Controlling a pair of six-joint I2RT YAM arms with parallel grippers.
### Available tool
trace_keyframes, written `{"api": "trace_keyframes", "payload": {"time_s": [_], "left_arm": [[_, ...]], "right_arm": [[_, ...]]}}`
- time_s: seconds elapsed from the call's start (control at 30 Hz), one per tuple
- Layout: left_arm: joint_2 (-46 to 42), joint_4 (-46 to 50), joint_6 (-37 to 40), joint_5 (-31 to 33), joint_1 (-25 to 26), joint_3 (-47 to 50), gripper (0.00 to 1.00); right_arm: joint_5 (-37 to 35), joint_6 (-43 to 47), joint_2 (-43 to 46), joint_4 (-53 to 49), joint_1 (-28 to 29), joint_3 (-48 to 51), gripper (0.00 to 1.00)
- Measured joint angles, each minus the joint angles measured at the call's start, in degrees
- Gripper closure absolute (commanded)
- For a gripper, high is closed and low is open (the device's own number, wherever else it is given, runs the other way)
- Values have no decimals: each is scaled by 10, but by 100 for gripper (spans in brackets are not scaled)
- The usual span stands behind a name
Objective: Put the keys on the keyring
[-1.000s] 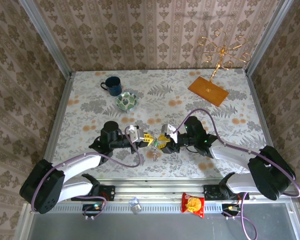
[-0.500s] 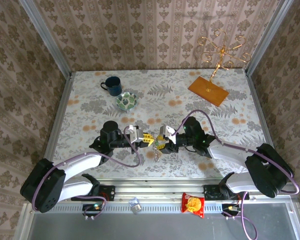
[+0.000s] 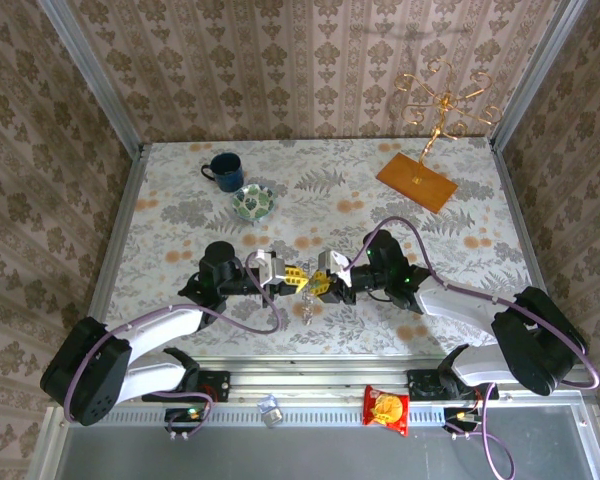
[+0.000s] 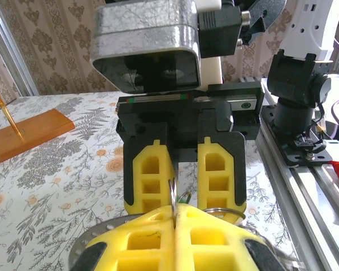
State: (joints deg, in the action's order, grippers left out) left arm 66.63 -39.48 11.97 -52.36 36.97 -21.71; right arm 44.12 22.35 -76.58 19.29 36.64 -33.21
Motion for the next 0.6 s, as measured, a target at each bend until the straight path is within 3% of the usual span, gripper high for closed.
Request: {"api": "trace_keyframes", "payload": {"time_s": [0.13,0.37,0.6], "left_arm": [[0,0,-1,0,-4,0,100],[-6,8,-2,6,-7,2,100],[-20,46,13,28,-7,2,100]], "right_arm": [[7,3,0,-16,0,-2,99],[-11,20,10,-97,0,-33,100],[-92,63,35,-184,7,-69,100]]}}
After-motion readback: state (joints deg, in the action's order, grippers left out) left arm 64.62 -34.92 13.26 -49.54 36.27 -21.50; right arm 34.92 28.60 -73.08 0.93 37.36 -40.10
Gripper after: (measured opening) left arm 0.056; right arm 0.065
